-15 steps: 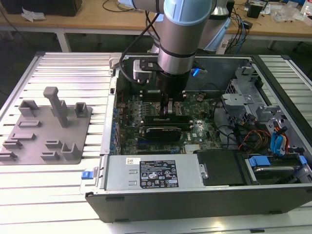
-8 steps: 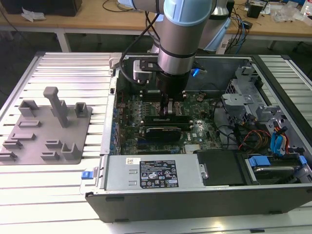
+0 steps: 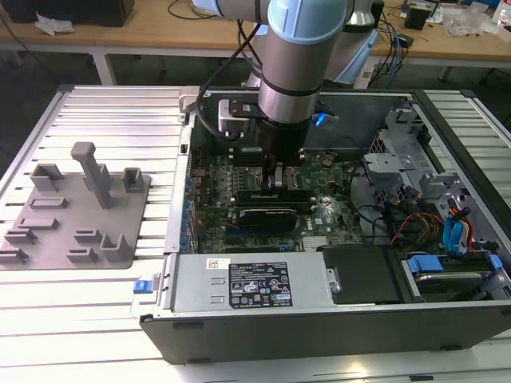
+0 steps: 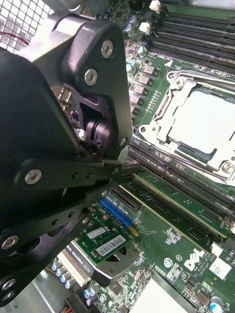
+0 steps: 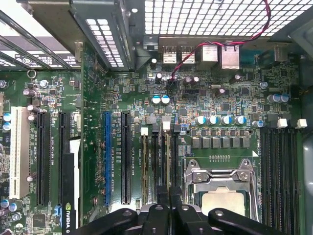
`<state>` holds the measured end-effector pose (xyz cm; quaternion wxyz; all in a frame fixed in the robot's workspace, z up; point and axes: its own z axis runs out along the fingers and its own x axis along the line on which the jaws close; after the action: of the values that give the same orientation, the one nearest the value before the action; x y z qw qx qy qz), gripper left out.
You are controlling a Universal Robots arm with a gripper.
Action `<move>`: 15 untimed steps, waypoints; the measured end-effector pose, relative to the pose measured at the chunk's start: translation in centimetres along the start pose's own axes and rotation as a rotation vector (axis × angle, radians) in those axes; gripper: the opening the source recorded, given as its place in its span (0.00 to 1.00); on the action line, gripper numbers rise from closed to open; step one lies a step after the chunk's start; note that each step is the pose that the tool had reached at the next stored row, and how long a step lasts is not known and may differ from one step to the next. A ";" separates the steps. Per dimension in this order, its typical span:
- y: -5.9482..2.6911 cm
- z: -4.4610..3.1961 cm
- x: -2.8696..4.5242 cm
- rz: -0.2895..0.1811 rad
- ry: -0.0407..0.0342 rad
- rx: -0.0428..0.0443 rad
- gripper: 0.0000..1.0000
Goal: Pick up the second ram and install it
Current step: 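Insert the second ram into the second slot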
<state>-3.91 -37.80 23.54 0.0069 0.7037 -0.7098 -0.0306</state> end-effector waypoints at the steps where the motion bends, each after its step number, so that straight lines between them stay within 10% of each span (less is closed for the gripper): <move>1: 0.00 0.00 0.00 0.000 0.0000 0.0000 0.09; 15: -0.02 0.33 0.00 0.000 -0.0019 0.0000 0.09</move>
<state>-3.91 -37.78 23.22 0.0062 0.7037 -0.7098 -0.0313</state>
